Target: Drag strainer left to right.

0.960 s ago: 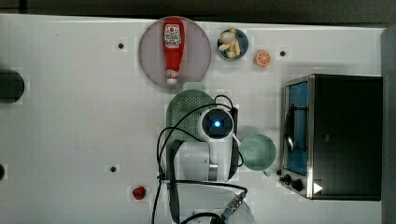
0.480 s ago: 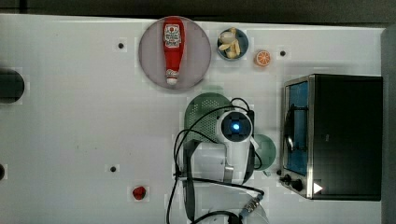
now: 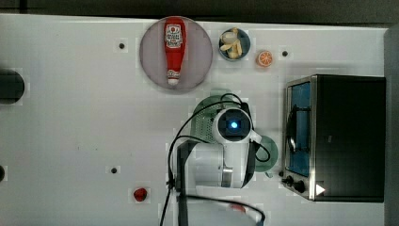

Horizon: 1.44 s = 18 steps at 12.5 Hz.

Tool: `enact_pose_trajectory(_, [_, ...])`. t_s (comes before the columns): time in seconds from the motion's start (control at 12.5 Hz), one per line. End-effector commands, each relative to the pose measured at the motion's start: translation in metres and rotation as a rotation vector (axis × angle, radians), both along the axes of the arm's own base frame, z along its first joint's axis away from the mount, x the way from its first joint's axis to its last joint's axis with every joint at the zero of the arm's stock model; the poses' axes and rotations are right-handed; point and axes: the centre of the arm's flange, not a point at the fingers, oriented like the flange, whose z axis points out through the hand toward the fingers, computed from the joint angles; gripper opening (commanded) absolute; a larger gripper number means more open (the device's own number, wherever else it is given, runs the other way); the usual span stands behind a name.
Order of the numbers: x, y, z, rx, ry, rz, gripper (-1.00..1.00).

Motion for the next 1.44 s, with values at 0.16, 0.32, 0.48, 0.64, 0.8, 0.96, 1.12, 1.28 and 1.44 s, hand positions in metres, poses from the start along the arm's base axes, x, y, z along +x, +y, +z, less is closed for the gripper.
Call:
enact_pose_trajectory(0.16, [0.028,0.016,0.148,0.004,-0.041,0.341,1.0])
enact_pose_trajectory(0.32, [0.024,0.017,0.218,0.02,-0.015,0.349,1.0])
enact_pose_trajectory(0.48, [0.01,0.023,0.278,0.069,0.024,0.327,1.0])
enact_pose_trajectory(0.64, [0.0,0.027,0.334,0.09,0.0,0.333,1.0])
enact_pose_trajectory(0.8, [-0.014,0.028,0.376,0.087,0.011,0.416,1.0])
enact_pose_trajectory(0.96, [-0.021,0.029,0.396,0.09,0.021,0.434,1.0])
enact_pose_trajectory(1.12, [-0.021,0.029,0.396,0.09,0.019,0.434,1.0])
enact_pose_trajectory(1.28, [-0.019,0.029,0.39,0.093,0.03,0.434,1.0])
enact_pose_trajectory(1.44, [-0.017,0.029,0.386,0.096,0.039,0.433,1.0])
